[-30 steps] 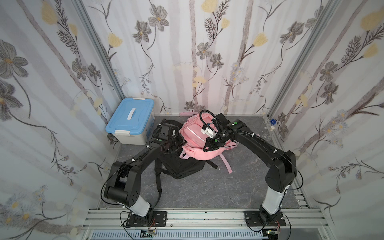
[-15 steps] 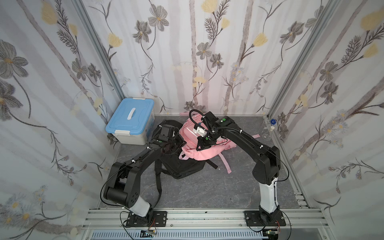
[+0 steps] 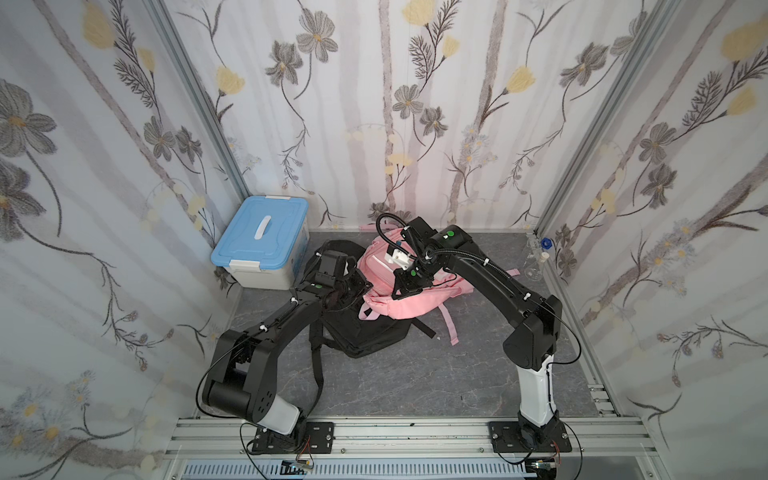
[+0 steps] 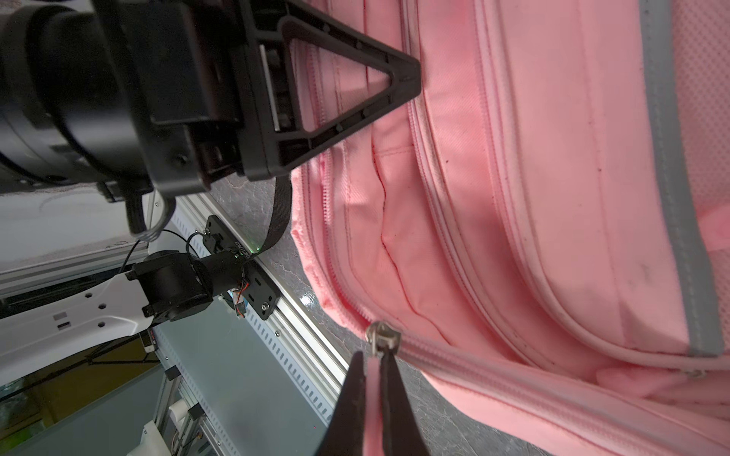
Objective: Zip up the backpack
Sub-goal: Zip the zipper on the backpack.
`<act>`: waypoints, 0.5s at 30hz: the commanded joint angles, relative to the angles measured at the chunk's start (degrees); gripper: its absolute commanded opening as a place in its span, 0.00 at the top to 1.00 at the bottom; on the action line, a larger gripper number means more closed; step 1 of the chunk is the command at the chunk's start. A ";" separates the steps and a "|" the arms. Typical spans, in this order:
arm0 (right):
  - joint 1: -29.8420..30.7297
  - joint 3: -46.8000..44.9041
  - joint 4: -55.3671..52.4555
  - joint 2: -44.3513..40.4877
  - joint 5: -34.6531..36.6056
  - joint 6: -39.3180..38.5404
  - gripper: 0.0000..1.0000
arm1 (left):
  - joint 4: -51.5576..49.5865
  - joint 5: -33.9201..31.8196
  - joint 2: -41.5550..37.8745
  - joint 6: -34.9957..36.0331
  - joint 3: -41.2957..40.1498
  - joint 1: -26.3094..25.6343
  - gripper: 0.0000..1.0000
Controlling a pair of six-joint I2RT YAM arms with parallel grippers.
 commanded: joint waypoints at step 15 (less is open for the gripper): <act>4.65 16.65 1.73 9.82 -4.68 3.03 1.00 | 14.79 3.67 -1.83 -4.02 -4.61 -0.80 1.00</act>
